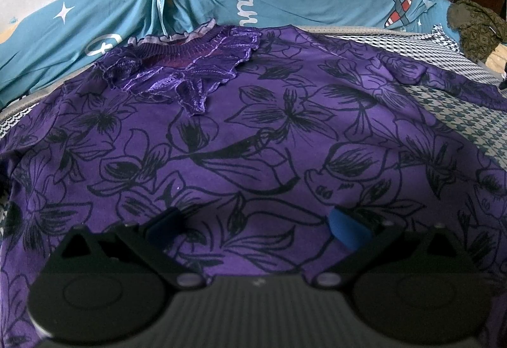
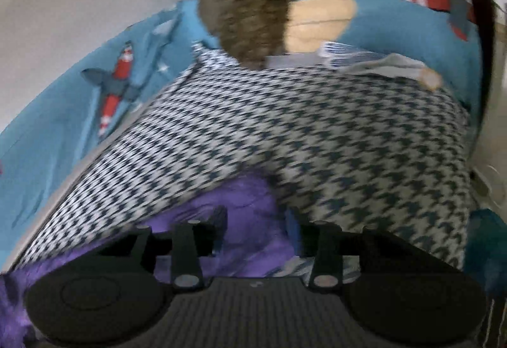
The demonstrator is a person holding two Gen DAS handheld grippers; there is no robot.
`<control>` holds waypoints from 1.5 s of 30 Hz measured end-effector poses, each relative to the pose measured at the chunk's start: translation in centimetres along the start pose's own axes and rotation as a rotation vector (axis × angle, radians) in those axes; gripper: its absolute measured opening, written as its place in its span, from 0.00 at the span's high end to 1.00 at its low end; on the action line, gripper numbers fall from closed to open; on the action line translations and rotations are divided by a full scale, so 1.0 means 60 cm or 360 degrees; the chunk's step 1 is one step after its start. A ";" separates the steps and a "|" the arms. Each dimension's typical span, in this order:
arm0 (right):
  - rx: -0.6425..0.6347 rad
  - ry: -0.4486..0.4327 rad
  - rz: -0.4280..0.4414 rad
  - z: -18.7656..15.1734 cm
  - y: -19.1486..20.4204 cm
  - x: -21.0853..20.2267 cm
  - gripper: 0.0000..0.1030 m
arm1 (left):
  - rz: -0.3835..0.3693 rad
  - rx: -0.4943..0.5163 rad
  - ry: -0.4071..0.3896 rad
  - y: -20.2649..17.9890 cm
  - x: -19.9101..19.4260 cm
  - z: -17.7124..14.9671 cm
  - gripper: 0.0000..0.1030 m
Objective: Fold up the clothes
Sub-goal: 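Grasp the sleeve cuff with the right tool and lift it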
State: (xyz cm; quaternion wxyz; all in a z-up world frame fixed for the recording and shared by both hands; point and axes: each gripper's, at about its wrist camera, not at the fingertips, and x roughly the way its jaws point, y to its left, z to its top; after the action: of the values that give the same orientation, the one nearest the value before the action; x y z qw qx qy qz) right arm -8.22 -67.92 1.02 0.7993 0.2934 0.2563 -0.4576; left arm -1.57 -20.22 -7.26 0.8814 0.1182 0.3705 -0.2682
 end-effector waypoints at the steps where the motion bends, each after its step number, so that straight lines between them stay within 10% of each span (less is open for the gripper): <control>1: 0.0017 0.0002 -0.0014 0.002 -0.006 0.002 0.59 | 0.0000 0.0000 0.0000 0.000 0.000 0.000 0.00; 13: 0.0067 0.0121 0.0056 -0.013 -0.014 0.017 0.58 | 0.0003 -0.0003 0.0001 0.000 -0.001 0.000 0.00; 21: -0.0015 0.0120 0.0158 -0.025 0.031 0.030 0.83 | -0.0001 -0.0026 0.0017 0.001 0.000 0.004 0.00; 45: -0.0186 0.0025 0.1085 -0.079 0.282 -0.076 0.84 | 0.0024 -0.0405 -0.0011 0.105 -0.039 0.050 0.00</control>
State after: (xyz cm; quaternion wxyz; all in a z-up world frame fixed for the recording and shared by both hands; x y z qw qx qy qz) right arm 3.98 -55.02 4.76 0.9196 0.3194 0.1754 -0.1467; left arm 2.35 -15.33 -3.41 0.8926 0.0072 0.3975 -0.2127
